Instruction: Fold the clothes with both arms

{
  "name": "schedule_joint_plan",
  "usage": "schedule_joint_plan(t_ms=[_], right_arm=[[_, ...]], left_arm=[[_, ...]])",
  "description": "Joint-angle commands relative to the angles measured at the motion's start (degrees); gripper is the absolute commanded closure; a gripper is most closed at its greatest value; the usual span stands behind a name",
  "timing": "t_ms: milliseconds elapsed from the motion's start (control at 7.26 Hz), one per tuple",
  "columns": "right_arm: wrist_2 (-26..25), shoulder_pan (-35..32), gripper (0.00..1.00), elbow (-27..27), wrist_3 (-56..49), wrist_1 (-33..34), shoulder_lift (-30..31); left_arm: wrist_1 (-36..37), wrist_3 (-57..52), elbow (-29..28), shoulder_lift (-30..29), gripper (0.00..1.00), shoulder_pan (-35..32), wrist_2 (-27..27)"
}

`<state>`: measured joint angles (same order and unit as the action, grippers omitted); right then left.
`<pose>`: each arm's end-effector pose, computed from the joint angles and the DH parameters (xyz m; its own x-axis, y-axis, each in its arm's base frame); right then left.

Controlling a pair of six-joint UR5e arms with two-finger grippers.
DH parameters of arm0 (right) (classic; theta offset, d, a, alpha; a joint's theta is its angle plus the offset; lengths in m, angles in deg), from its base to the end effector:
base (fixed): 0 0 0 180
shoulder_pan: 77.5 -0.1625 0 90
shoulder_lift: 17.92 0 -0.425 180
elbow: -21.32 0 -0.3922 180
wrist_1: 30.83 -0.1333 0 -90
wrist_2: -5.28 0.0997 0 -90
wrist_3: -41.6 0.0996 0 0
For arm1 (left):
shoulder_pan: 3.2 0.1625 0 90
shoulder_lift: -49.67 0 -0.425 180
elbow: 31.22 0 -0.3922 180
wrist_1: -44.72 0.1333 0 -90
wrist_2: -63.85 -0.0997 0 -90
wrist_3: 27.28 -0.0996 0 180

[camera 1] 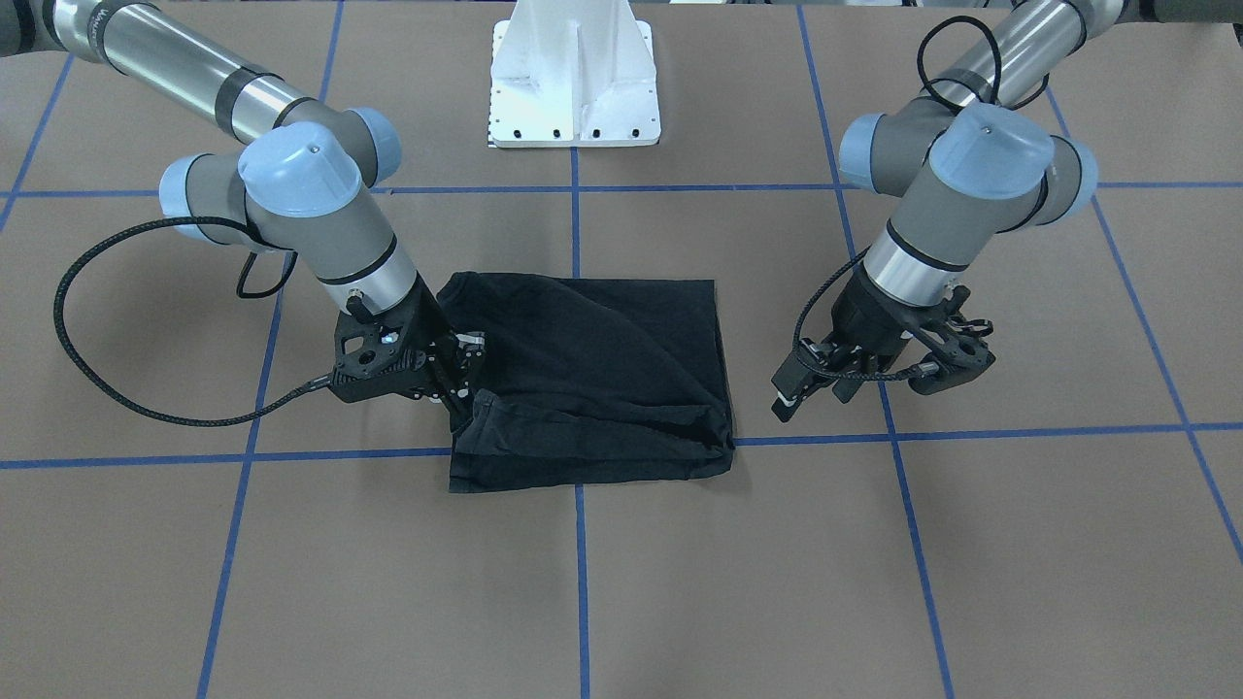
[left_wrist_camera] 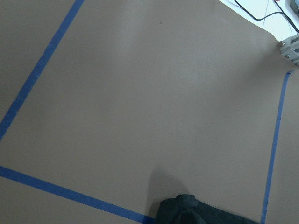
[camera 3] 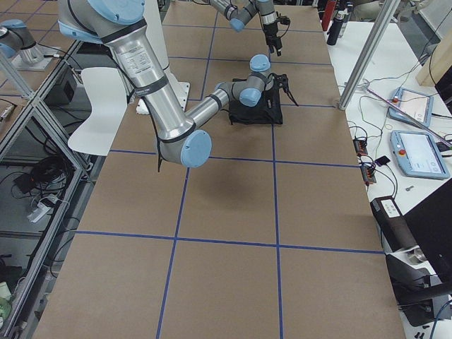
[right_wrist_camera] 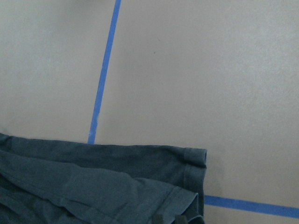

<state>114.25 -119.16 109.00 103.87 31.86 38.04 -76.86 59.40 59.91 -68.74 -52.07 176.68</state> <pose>-0.4586 -0.5431 0.2715 0.5359 -0.1122 0.8368 -0.1932 0.9485 0.2509 0.3707 -0.5684 0.3000 0.3444 -0.3132 -0.8850 0.4516 0.8818 -0.1364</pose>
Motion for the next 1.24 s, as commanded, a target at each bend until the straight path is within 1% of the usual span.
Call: schedule_joint_plan(t_ms=[0, 138, 276, 413, 551, 689, 827, 964, 1102], right_arm=[[8.83, -7.69, 0.0, -0.31, -1.96, 0.94, 1.07], [11.68, -11.74, 0.0, 0.21, -6.76, 5.12, 2.21], [12.06, -15.17, 0.0, 0.48, -13.51, 11.95, 2.31], [13.02, -19.3, 0.0, 0.48, -22.71, 19.33, 2.49], [14.94, -24.12, 0.0, 1.09, -32.37, 24.1, 4.4], [17.75, -28.61, 0.0, 1.96, -39.87, 26.06, 8.34], [20.3, -33.44, 0.0, 3.63, -41.94, 26.26, 12.9], [23.02, -36.88, 0.0, 3.73, -43.44, 26.26, 16.17], [24.79, -40.75, 0.0, 3.82, -48.59, 25.91, 19.59]], left_arm=[[0.11, -5.17, 0.1, -0.06, 0.0, -2.17, 0.2], [0.46, -9.55, 0.1, 0.11, 0.0, -4.71, 0.55], [2.29, -15.86, 0.19, 1.16, 0.0, -8.22, 3.86], [4.4, -25.23, 0.19, 1.43, 0.0, -12.43, 5.37], [7.21, -35.24, 0.19, 2.65, 0.0, -15.6, 5.38], [8.71, -46.48, 0.1, 4.14, 0.0, -19.29, 5.38], [8.99, -55.3, -0.08, 6.68, 0.0, -23.59, 7.99], [7.51, -58.6, 0.18, 10.79, 0.0, -26.42, 9.85], [5.85, -59.68, 0.01, 13.44, 0.0, -27.75, 9.34]])
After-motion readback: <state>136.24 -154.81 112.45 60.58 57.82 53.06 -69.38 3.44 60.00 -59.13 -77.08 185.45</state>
